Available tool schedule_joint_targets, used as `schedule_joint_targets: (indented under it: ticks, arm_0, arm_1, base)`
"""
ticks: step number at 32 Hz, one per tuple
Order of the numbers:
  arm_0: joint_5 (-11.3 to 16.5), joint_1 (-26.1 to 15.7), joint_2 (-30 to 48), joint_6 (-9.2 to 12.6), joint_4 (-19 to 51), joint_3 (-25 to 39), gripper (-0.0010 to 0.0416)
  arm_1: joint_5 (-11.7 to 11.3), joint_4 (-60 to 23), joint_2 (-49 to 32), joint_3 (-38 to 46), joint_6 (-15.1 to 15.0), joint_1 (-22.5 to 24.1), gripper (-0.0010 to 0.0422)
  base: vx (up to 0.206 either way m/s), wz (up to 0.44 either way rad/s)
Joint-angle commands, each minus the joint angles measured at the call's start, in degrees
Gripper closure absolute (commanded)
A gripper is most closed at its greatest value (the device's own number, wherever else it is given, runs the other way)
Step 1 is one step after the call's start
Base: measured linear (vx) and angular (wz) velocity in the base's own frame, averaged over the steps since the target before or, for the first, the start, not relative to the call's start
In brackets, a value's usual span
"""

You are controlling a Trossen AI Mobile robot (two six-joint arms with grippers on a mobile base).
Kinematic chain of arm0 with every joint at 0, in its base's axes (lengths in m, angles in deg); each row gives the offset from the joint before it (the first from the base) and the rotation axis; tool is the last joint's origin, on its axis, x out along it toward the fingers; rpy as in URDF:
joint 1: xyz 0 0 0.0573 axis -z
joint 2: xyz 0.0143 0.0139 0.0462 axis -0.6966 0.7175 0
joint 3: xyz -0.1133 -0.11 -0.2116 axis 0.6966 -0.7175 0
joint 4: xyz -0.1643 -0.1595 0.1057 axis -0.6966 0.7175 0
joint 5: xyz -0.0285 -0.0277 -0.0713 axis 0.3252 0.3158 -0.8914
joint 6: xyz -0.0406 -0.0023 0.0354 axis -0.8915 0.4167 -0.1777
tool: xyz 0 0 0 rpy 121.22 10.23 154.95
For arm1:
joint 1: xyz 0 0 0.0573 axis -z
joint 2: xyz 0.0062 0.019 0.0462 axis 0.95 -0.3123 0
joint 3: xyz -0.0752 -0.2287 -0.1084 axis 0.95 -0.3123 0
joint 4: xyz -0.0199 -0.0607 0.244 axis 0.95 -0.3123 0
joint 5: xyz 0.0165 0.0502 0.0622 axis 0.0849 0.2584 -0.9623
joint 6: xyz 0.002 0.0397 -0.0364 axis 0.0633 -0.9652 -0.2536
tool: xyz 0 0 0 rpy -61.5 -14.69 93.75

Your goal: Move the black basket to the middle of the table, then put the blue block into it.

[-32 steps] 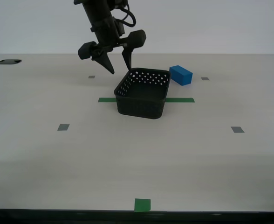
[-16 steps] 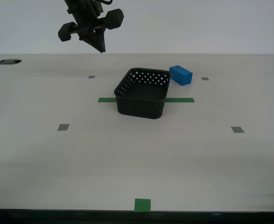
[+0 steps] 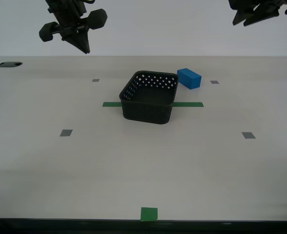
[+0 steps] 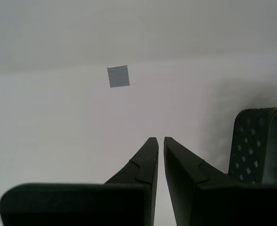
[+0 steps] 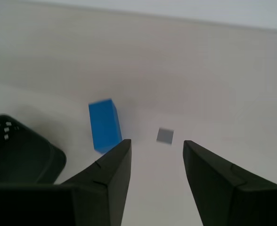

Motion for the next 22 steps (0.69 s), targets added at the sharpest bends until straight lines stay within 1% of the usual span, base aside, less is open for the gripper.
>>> schedule_joint_targets:
  ticks: [1,3,4,5,7,9,10,11,15,18,20,21,22]
  arm_0:
    - [0.1,-1.3,4.3,-0.2,0.1,2.6,0.0188]
    - [0.1,-2.5,8.6,-0.2,0.4,5.5,0.0131]
    - [0.1,-2.7,9.4,-0.2,0.4,5.9,0.012]
    - [0.1,-3.3,11.3,-0.2,0.3,7.1,0.0099]
    - [0.0,-4.3,14.6,-0.2,0.7,9.2,0.0073]
    - [0.0,-5.2,17.7,-0.3,0.9,11.0,0.0064]
    - [0.0,-5.5,18.6,-0.3,1.0,11.6,0.0062]
    - [0.0,-6.3,21.2,-0.7,1.2,13.4,0.006]
    - [0.0,-7.6,25.3,-1.4,1.6,16.7,0.0062]
    - [0.0,-8.7,30.6,-1.7,3.6,22.4,0.0081]
    - [0.0,-8.8,32.2,-1.8,4.5,24.1,0.0086]
    - [0.0,-9.0,33.8,-2.0,5.9,26.0,0.0089]
    - [0.1,-9.6,37.4,-2.2,8.4,29.3,0.0087]
  arm_1:
    - [-0.1,-0.1,0.0,0.0,-1.0,-1.2,0.0399]
    - [-0.1,0.2,0.0,0.0,-1.3,-1.6,0.0399]
    - [-0.2,0.2,0.0,0.0,-1.3,-1.6,0.0399]
    - [-0.2,0.2,0.0,0.0,-1.4,-1.6,0.0399]
    - [-0.2,0.2,0.0,0.0,-1.7,-1.7,0.0399]
    - [-0.2,0.3,0.0,0.0,-1.9,-1.7,0.0399]
    - [-0.2,0.5,0.0,0.0,-1.9,-1.7,0.0399]
    - [-0.2,0.9,0.0,0.0,-1.9,-1.7,0.0399]
    - [-0.2,1.1,0.0,0.0,-2.2,-1.8,0.0399]
    - [-0.2,1.7,0.0,0.0,-2.4,-1.9,0.0399]
    - [-0.2,1.9,0.0,0.0,-2.4,-2.0,0.0399]
    - [-0.2,1.9,0.0,0.0,-2.5,-2.0,0.0399]
    - [-0.2,2.3,0.0,0.0,-3.0,-2.1,0.0399]
  base:
    - [0.0,0.0]
    - [0.0,0.0]
    - [0.0,0.0]
    - [0.0,0.0]
    - [0.0,0.0]
    - [0.0,0.0]
    - [0.0,0.0]
    - [0.0,0.0]
    - [0.0,0.0]
    - [0.0,0.0]
    - [0.0,0.0]
    - [0.0,0.0]
    - [0.0,0.0]
